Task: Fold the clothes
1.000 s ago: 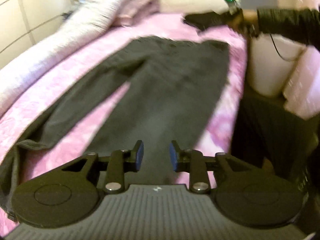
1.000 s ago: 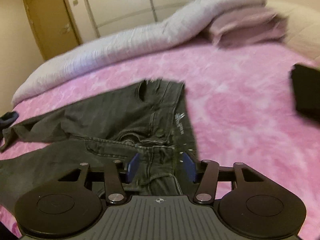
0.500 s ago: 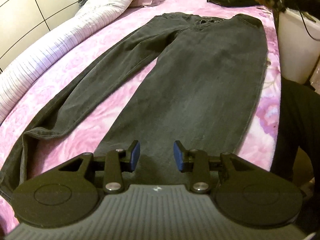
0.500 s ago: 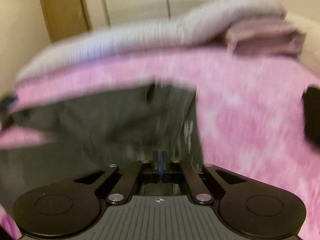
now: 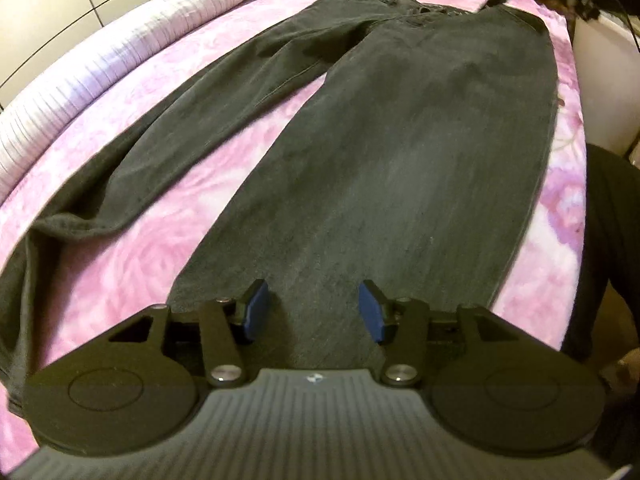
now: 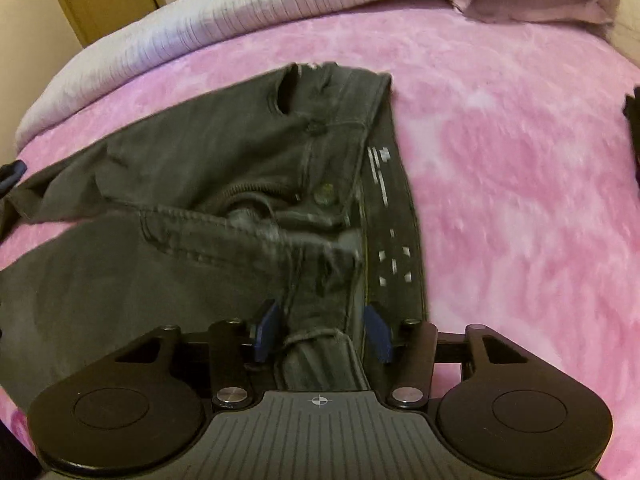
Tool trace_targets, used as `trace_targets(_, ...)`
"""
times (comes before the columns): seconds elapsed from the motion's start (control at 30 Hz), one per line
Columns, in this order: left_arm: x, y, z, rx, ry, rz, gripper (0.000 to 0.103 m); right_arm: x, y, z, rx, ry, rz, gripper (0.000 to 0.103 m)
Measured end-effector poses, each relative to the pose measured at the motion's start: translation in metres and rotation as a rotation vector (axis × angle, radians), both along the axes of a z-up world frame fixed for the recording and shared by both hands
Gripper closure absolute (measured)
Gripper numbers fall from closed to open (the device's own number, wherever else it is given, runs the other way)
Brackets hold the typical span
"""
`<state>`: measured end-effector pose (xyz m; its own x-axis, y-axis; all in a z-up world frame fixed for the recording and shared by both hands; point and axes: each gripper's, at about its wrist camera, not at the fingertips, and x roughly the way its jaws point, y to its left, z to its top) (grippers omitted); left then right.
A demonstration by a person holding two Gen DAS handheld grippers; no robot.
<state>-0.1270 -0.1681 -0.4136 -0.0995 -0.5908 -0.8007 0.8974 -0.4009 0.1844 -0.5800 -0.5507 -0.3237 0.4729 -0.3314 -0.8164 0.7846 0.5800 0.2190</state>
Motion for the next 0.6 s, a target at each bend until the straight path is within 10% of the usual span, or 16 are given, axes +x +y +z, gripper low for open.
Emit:
trace_targets(0.13, 0.002, 0.003, 0.003, -0.008, 0.012, 0.012, 0.057, 0.002, 0.015, 0.007, -0.034, -0.027, -0.006, 0.087)
trace_targets(0.37, 0.007, 0.008, 0.009, -0.04, -0.002, 0.047, 0.06, 0.015, 0.008, 0.073, -0.271, -0.136, 0.022, 0.088)
trace_targets(0.6, 0.008, 0.006, 0.005, -0.036, 0.006, 0.046, 0.058, 0.031, -0.038, 0.004, -0.1, 0.012, 0.003, 0.083)
